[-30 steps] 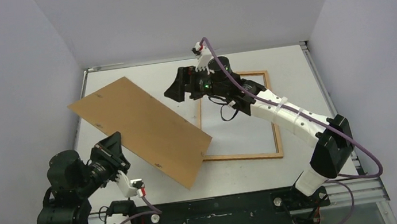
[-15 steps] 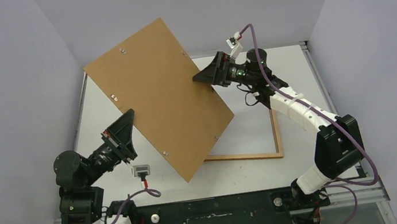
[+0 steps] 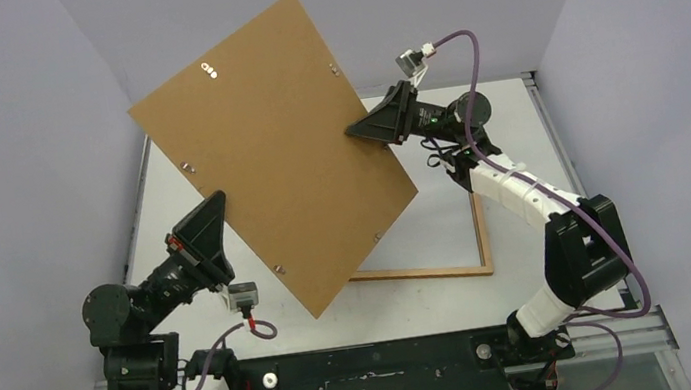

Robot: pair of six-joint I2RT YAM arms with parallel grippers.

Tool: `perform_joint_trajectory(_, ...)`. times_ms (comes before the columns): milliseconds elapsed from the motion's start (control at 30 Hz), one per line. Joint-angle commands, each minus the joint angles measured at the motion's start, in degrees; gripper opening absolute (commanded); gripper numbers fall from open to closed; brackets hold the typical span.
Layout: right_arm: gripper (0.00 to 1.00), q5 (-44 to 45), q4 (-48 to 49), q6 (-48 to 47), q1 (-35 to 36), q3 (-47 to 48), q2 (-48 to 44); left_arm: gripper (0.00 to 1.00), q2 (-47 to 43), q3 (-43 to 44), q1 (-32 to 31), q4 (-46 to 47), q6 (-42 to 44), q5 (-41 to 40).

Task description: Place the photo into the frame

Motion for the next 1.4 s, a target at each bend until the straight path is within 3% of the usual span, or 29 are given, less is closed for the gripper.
perform_joint_trajectory(0,0.40,-4.8,8.9,4.0,0.1,1.7,-2.2,0.00,-0.5,0.0,-0.2,7.3,-1.0,0.4)
perform_joint_trajectory(133,0.16,-4.5,1.4,-1.2,0.0,1.0,-5.9,0.00,0.1,-1.9,-0.2,7.4,-2.0,-1.7)
perform_joint_trajectory(267,0.12,-3.9,-12.8,-10.9,-0.1,1.2,-10.0,0.02,1.9,-4.0,-0.2,7.6,-2.6,-4.6)
perform_joint_trajectory(300,0.11,-2.9,-16.3,-14.1,-0.1,1.3,-11.4,0.10,3.1,-4.6,-0.2,7.3,-2.7,-6.0)
perform_joint_trajectory(433,0.05,3.6,-34.0,-23.3,-0.5,3.8,-14.6,0.88,7.4,-7.2,-0.1,7.2,-4.5,-12.8)
perform_joint_trajectory(467,0.05,5.7,-36.3,-25.3,-0.7,4.6,-15.2,0.99,8.6,-7.8,-0.1,7.2,-5.3,-14.4)
perform_joint_trajectory(600,0.05,16.7,-48.5,-29.4,-3.4,7.4,-17.0,0.96,12.1,-8.0,-0.1,0.7,-10.6,-19.8)
perform_joint_trajectory(867,0.05,26.5,-52.5,-26.4,-11.9,7.3,-19.3,0.96,22.7,-0.8,0.0,-11.2,-29.6,-26.2)
perform_joint_trajectory(967,0.05,30.3,-56.0,-28.6,-12.6,8.7,-19.7,0.96,29.7,4.0,-0.6,-15.4,-41.2,-28.5)
perform_joint_trajectory(1133,0.05,36.0,-61.0,-31.0,-13.5,9.5,-21.7,0.96,47.1,19.3,-3.8,-22.9,-68.5,-31.4)
perform_joint_trajectory(1267,0.05,42.2,-64.9,-33.4,-14.2,9.7,-25.0,0.96,60.3,34.2,-5.8,-29.2,-91.0,-25.2)
perform_joint_trajectory(1367,0.05,45.9,-67.8,-34.6,-14.9,9.7,-27.6,0.96,66.3,37.5,-9.3,-27.1,-101.3,-23.0)
